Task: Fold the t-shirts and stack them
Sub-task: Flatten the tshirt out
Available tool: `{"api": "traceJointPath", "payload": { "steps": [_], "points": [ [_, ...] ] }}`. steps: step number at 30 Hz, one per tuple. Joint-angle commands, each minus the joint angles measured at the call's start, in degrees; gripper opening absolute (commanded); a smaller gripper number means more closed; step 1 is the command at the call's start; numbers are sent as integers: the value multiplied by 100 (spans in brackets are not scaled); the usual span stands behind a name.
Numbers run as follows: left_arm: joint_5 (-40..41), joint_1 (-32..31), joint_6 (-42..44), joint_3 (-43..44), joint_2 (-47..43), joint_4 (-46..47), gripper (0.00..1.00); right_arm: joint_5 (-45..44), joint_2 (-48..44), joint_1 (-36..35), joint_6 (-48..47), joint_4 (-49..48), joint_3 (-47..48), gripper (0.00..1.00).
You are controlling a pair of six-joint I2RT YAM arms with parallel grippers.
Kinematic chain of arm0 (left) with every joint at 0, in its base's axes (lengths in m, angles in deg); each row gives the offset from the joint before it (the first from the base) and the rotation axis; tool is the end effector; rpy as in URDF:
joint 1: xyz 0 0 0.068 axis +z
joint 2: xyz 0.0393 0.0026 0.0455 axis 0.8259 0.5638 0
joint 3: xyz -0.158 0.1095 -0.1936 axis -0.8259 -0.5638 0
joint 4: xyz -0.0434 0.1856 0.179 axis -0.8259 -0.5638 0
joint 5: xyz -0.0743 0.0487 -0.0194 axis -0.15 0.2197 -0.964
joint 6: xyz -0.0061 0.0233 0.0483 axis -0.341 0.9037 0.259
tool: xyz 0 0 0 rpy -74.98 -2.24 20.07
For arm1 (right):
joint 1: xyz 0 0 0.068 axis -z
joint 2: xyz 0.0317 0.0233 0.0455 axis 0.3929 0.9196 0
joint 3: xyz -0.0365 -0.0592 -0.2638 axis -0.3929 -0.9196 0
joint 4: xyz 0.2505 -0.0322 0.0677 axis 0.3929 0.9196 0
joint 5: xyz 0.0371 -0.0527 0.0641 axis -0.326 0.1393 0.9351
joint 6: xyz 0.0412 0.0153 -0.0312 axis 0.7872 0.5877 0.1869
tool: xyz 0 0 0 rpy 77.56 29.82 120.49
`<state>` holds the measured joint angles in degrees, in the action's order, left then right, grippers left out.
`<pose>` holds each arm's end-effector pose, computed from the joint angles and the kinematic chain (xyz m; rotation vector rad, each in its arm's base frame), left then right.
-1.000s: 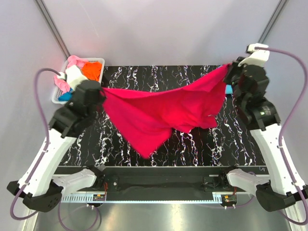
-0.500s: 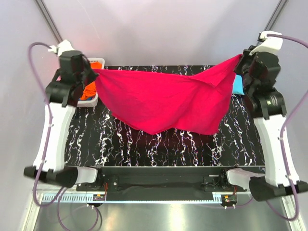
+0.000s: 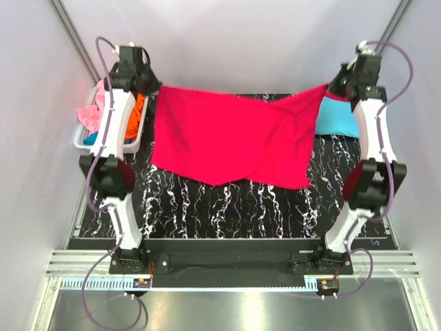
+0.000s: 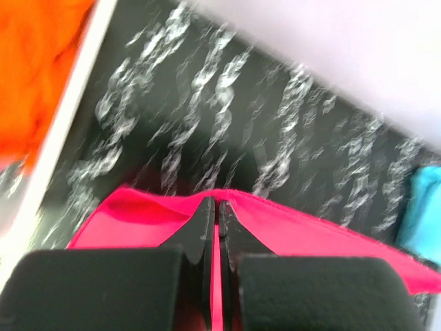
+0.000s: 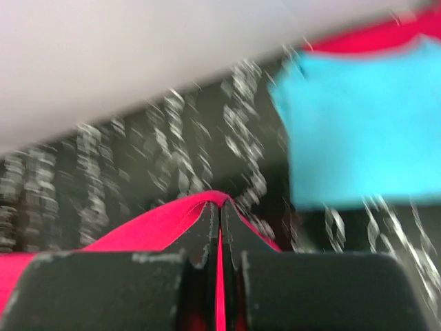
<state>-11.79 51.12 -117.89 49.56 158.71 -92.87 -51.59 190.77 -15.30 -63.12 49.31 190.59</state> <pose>0.4301 -0.0334 0.4016 -0.5799 2.1696 -0.3387 0.4152 -0.0530 0.3851 0.3289 2.0478 0.1887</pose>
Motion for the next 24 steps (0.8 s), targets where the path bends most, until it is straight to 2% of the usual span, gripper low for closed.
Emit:
{"api": "traceJointPath", "payload": {
  "steps": [1,2,4,5,8,9,13,14,18,19,22,24],
  "points": [
    [-893,411,120,1759,682,443,0,1290,603,323,289,-460,1664,0],
    [-1060,447,137,2041,867,521,0,1640,799,428,333,-390,2389,0],
    [-1412,534,198,2247,1018,767,0,2055,1185,482,334,-223,3027,0],
    [-1413,570,346,2090,931,977,0,2370,1239,491,325,-214,3412,0],
    [-1475,570,497,712,10,2528,0,2593,1083,491,220,-205,3609,0],
    [-1449,570,489,73,-227,2778,0,2558,969,491,194,-222,3531,0],
    [-1387,561,480,-758,-1342,3124,0,2391,-83,491,-113,-214,2847,0],
    [-1378,544,523,-934,-1529,3124,0,2138,-331,491,-132,-240,2384,0],
    [-949,369,682,-2031,-2768,2940,0,1697,-1640,491,-263,-293,1239,0],
    [-895,342,699,-2165,-2996,2835,0,1618,-2217,491,-333,-284,819,0],
    [-772,245,743,-2736,-4041,2561,0,1345,-3194,491,-421,-161,359,0],
    [-763,201,761,-3043,-4699,2456,0,1231,-3531,491,-518,66,191,0]
  ]
}}
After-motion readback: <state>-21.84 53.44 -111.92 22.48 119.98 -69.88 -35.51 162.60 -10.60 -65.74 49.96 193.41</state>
